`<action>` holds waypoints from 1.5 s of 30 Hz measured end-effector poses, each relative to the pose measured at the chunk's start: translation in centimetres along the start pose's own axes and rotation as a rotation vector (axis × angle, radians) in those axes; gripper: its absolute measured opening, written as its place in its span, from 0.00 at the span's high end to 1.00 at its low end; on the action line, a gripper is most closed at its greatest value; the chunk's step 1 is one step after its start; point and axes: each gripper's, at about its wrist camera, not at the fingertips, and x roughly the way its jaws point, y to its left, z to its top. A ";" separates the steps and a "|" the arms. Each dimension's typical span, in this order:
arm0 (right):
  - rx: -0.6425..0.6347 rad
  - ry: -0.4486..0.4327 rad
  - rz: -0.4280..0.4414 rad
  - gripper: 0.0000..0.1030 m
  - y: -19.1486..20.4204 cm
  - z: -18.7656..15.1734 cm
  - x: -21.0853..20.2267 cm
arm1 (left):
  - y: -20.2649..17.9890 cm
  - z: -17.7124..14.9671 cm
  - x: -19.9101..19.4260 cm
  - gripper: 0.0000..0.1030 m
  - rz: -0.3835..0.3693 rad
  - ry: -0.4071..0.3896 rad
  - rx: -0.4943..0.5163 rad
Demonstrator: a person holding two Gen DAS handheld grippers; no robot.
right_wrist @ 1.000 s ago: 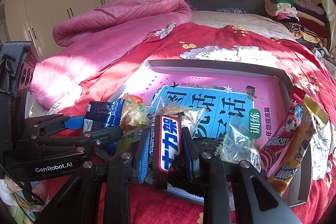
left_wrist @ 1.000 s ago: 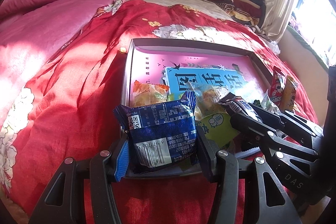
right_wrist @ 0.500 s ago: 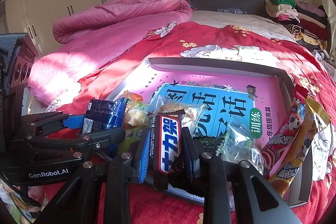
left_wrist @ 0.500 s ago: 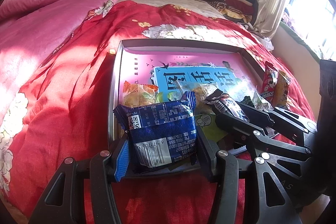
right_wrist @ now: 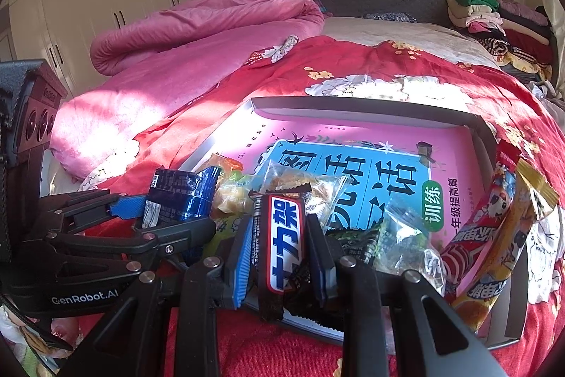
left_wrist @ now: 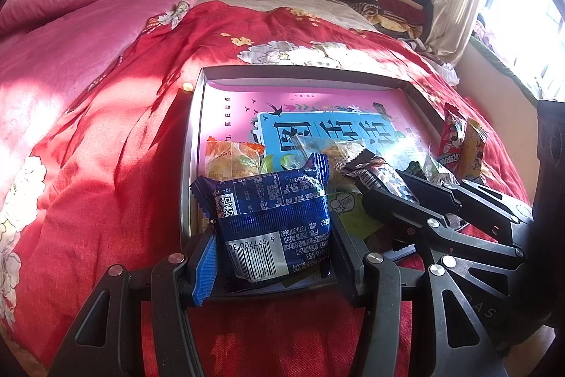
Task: Organize snacks
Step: 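Lower and release blue packet in tray with left tool while right tool releases chocolate bar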
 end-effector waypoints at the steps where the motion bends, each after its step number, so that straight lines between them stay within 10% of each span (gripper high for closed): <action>1: -0.002 -0.001 -0.002 0.71 0.1 0.0 0.0 | 0.0 0.0 0.0 0.45 -0.001 0.000 -0.001; 45: -0.047 0.088 0.093 0.62 1.0 -0.9 -2.1 | 0.3 0.1 -0.2 0.43 -0.034 0.008 -0.032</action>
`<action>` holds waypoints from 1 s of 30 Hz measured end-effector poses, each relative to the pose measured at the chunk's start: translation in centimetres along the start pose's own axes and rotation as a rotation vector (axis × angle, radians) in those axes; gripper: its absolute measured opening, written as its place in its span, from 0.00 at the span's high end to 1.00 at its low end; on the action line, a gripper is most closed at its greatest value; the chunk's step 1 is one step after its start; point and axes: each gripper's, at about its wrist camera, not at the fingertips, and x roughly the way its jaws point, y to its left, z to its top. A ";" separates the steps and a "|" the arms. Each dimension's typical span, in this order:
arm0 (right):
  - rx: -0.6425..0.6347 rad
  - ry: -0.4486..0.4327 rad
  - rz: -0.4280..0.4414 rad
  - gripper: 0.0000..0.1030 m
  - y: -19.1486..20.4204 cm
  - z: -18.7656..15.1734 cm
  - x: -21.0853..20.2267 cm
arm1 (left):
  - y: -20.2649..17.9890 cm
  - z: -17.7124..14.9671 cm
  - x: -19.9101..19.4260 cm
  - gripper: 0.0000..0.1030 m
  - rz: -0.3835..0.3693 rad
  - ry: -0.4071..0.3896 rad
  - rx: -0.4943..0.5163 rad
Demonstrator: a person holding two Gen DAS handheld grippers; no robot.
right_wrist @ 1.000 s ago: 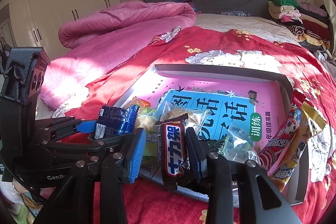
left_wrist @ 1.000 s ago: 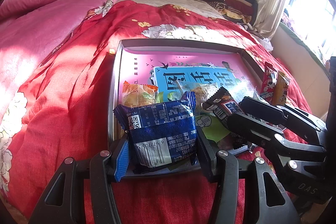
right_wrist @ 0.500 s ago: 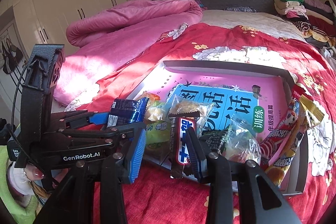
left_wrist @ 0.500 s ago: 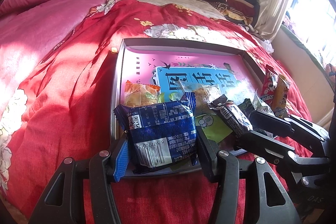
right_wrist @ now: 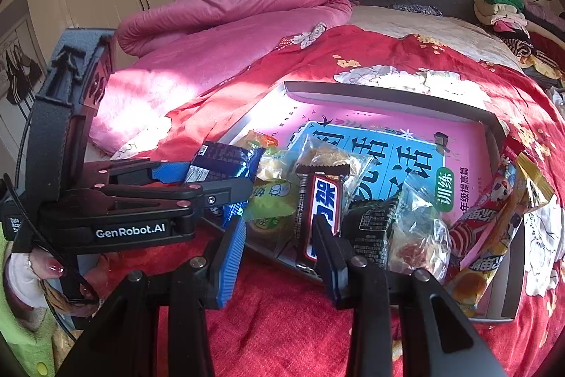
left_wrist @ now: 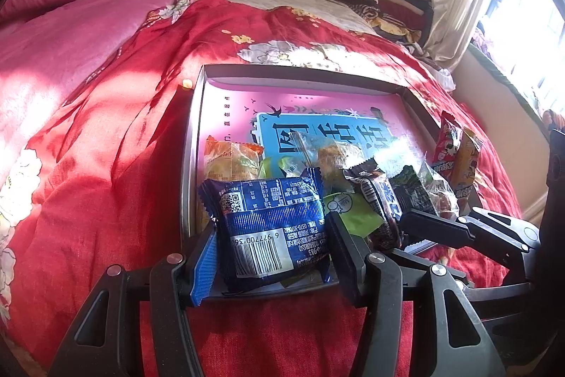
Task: Organize snacks
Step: 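Lower and release blue packet in tray with left tool while right tool releases chocolate bar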
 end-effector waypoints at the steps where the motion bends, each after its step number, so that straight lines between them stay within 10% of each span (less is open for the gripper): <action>1: 0.005 0.002 -0.003 0.62 -0.2 0.0 0.1 | 0.0 0.0 0.0 0.43 -0.001 0.001 -0.001; 30: -0.018 -0.004 -0.051 0.62 0.2 -0.3 0.7 | -0.1 0.5 -1.6 0.25 0.013 -0.054 0.011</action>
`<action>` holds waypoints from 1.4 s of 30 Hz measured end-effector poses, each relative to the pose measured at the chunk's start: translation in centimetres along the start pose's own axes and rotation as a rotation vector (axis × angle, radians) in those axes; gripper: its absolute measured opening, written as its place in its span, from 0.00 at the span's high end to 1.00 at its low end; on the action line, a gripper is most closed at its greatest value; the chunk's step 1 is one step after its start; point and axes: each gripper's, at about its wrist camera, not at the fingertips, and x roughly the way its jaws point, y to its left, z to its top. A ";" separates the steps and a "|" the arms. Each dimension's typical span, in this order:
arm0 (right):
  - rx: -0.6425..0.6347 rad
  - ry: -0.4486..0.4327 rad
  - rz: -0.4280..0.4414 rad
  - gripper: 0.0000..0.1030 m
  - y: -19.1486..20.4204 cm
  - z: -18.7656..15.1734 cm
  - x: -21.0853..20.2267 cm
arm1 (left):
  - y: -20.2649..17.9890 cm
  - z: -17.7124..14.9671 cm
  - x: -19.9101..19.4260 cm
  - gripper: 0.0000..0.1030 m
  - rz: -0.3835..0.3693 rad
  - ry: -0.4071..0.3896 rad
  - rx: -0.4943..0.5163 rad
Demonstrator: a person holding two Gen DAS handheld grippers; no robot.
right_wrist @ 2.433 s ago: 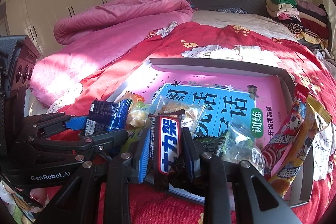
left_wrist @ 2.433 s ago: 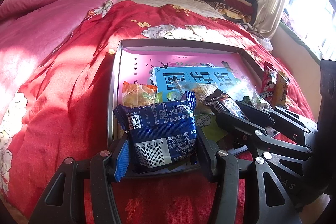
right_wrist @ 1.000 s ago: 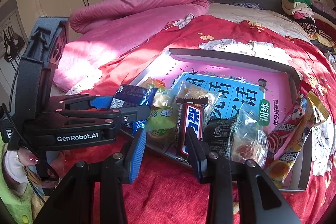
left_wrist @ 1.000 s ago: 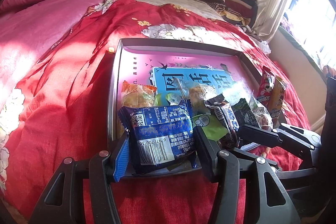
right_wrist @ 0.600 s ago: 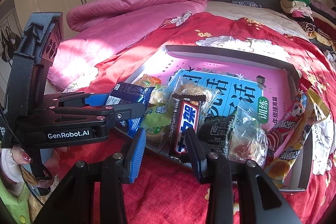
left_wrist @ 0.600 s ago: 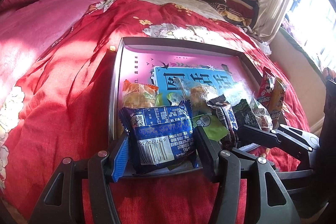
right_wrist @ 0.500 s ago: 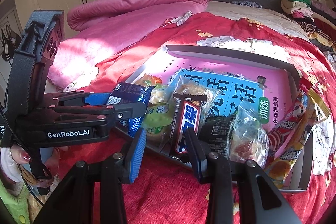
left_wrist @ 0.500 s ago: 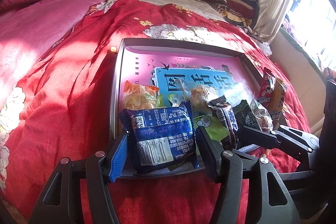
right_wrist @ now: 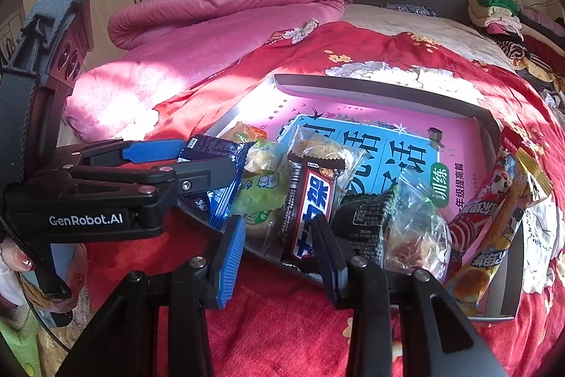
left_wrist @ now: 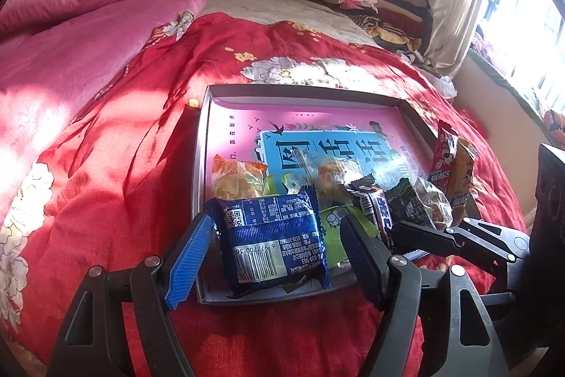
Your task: Organize snacks
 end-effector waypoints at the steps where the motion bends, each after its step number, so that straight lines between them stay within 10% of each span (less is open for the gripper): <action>1: -0.004 -0.003 -0.008 0.62 0.1 -0.1 0.0 | 0.0 0.0 -0.1 0.25 -0.004 -0.004 -0.002; 12: -0.013 -0.151 -0.084 0.49 0.3 1.0 -4.3 | -0.2 0.6 -3.4 0.24 -0.027 -0.080 -0.013; 22: 0.037 -0.209 -0.212 0.05 -0.9 0.0 -10.5 | -2.0 -1.7 -5.9 0.23 -0.010 -0.015 -0.040; 42: 0.203 -0.102 -0.271 0.01 -1.1 -4.8 -11.6 | -4.2 -5.0 -6.9 0.23 0.032 0.056 -0.025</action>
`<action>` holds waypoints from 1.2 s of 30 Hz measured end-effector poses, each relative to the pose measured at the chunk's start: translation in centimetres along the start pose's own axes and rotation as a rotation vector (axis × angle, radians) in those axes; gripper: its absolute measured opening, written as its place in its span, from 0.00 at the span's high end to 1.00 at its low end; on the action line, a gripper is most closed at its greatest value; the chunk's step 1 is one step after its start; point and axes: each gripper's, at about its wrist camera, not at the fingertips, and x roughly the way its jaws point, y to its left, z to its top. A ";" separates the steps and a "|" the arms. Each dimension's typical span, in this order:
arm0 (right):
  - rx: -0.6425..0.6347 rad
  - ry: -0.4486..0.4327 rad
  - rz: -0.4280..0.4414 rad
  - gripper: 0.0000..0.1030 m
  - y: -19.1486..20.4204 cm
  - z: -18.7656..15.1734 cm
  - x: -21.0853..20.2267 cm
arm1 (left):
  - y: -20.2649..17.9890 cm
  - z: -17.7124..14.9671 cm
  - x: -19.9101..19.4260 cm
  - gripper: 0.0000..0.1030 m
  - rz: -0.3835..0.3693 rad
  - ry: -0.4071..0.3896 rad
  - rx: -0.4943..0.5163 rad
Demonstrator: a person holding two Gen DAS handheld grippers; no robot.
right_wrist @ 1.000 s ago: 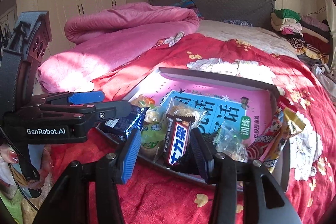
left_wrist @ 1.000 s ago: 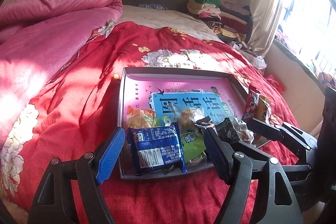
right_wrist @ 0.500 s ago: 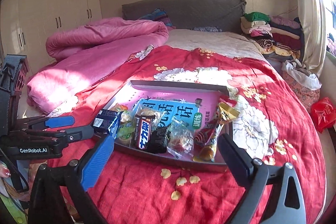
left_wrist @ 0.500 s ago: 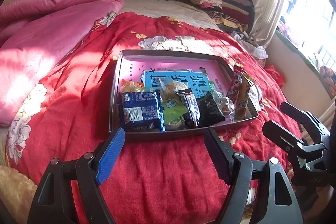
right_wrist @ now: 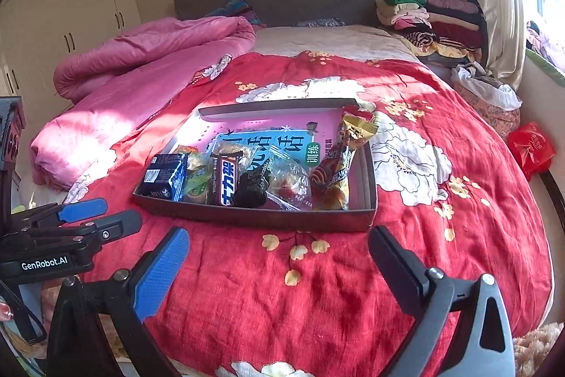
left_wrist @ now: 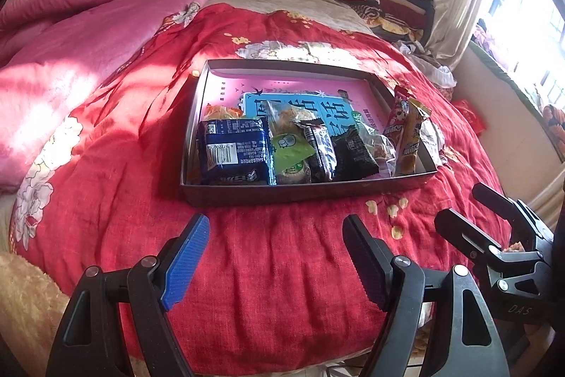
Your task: Organize snacks
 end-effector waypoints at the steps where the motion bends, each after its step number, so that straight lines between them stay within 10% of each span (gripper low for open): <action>1: -0.003 0.003 0.000 0.01 0.1 0.0 0.1 | 0.0 0.0 0.0 0.23 -0.003 -0.001 0.000; 36: 0.000 -0.018 -0.018 0.01 -0.1 0.2 0.1 | -0.1 0.4 -0.2 0.23 0.001 -0.015 0.011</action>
